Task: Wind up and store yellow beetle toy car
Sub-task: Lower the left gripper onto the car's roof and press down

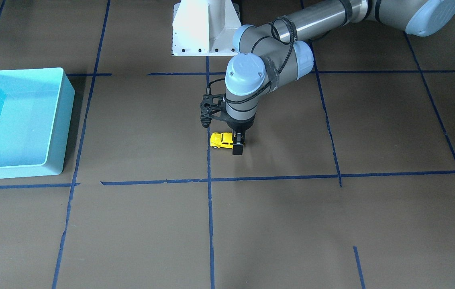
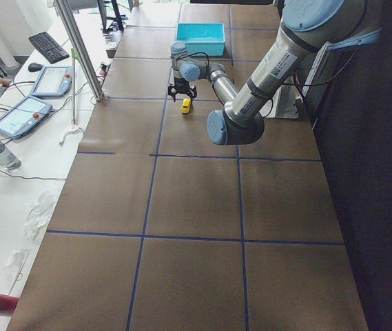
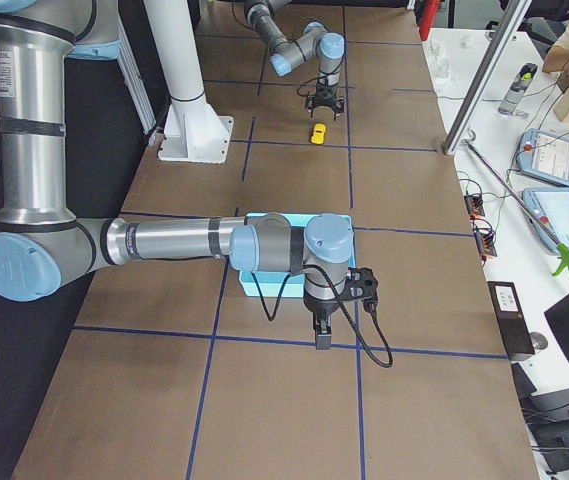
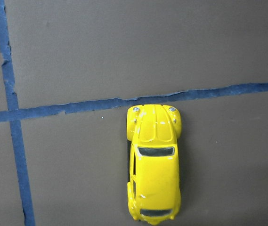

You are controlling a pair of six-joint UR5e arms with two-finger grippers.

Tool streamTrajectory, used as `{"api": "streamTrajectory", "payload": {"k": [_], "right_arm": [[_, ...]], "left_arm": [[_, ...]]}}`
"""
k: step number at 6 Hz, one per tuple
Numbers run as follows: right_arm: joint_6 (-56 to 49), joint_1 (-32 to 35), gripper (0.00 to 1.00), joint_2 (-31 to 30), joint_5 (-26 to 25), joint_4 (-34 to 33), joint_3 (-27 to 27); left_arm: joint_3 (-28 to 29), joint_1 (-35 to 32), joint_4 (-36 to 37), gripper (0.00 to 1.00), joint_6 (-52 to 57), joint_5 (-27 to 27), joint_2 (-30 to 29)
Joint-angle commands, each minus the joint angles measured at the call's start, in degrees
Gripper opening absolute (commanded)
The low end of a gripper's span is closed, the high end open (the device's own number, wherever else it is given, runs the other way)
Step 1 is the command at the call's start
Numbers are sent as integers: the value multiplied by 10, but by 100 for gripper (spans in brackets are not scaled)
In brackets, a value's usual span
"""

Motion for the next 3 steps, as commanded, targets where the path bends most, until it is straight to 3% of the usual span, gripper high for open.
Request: {"api": "streamTrajectory", "payload": {"k": [1,3], "right_arm": [[1,0,100,0,0,0,0],[2,0,100,0,0,0,0]], "left_arm": [[24,3,-6,100,-3,4,-11],[34,14,-5,100,-2,8,-18]]}}
